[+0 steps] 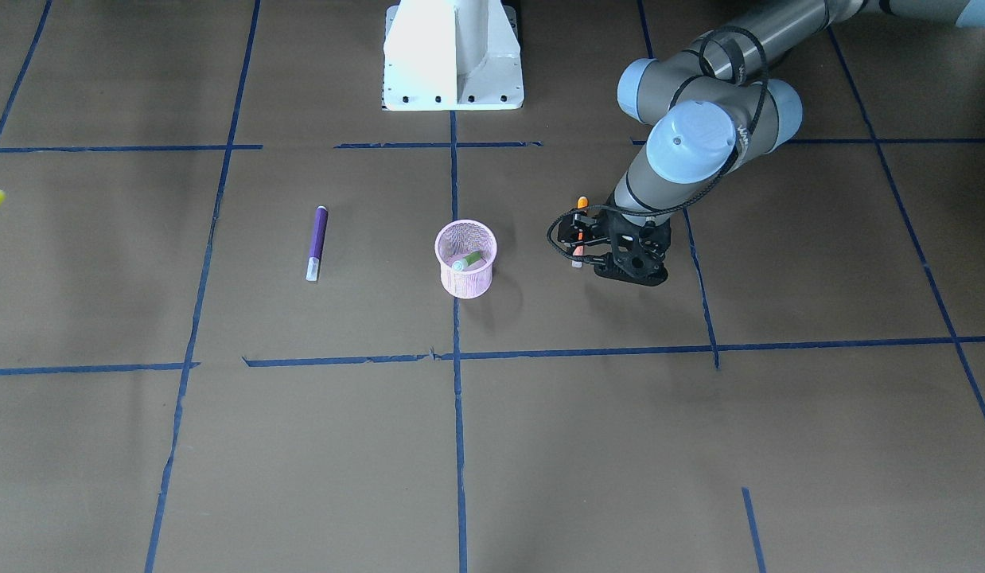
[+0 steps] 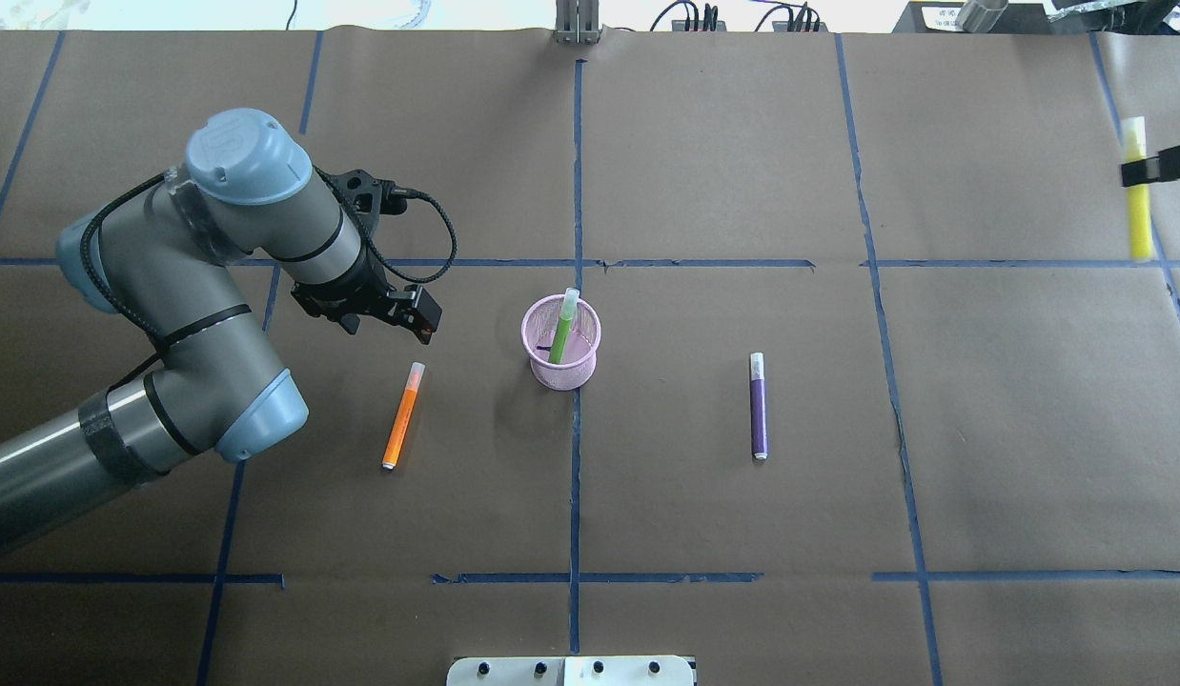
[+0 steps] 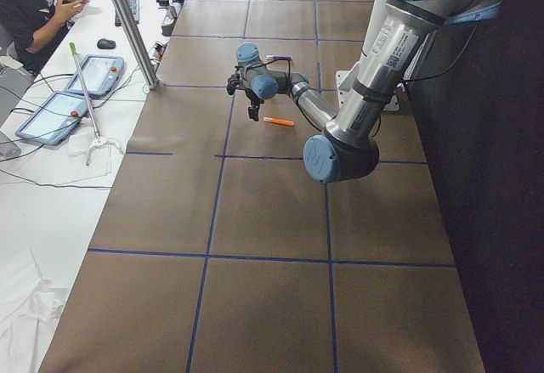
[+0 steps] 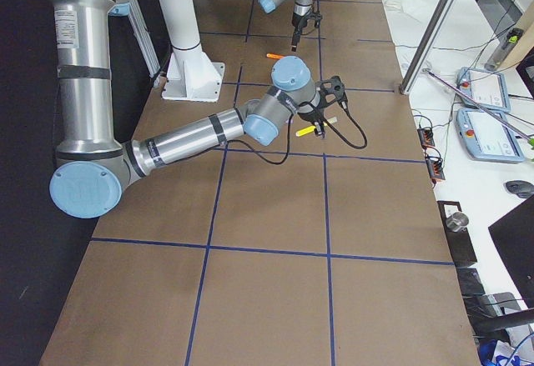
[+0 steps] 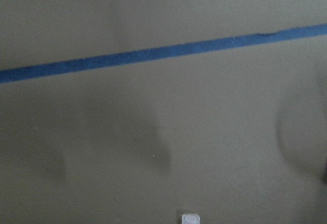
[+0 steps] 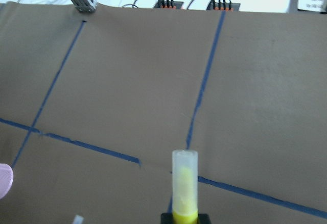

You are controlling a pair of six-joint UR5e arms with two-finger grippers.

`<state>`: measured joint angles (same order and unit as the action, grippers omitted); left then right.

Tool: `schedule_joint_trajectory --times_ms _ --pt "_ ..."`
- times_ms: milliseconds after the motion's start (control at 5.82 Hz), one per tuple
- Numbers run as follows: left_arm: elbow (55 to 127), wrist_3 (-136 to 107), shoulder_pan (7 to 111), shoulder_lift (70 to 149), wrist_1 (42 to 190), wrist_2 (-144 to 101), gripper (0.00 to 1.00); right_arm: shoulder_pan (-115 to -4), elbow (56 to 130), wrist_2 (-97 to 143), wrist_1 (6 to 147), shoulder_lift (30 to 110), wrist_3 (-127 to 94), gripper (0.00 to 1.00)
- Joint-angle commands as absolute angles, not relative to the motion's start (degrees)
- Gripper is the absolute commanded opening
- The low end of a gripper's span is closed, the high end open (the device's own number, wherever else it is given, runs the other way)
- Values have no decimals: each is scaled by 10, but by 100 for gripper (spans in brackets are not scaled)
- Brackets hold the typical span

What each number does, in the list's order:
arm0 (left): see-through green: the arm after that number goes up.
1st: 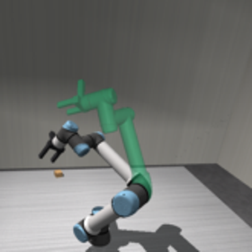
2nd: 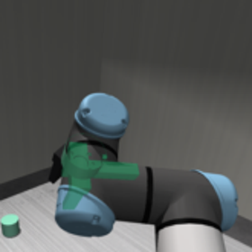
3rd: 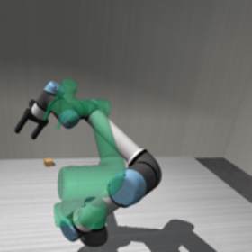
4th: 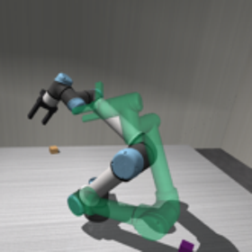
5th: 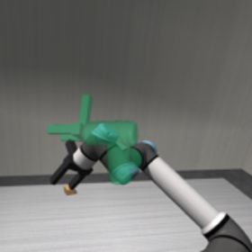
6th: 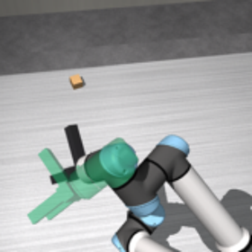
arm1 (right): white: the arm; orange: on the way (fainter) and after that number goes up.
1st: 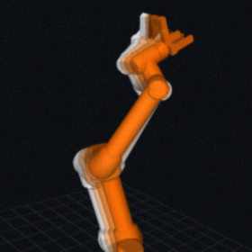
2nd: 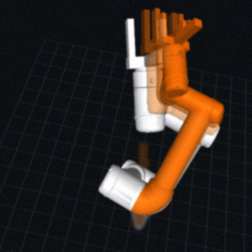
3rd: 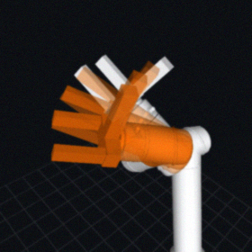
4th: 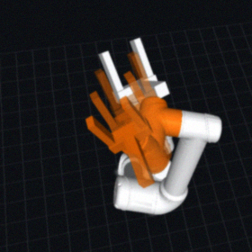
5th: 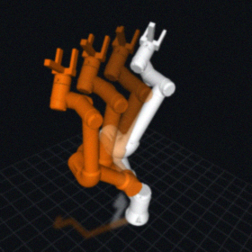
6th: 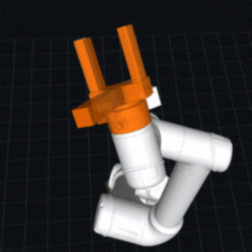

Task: Collect pens into pen holder
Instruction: 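Lower left gripper onto orange marker while right gripper carries yellow marker to cup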

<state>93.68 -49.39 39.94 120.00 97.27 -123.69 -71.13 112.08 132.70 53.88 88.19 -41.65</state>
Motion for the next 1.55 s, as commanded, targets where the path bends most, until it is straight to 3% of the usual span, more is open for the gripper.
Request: schedule_joint_trajectory --times_ms 0,516,1375 --pt "947 -475 390 1197 955 -1236 100 -565 1128 1159 485 790 -593 0" --pt "946 -462 382 1187 958 -1231 100 -391 1128 957 517 668 -618 0" --pt "937 -462 352 1181 955 -1222 100 -267 1115 795 519 613 -567 4"
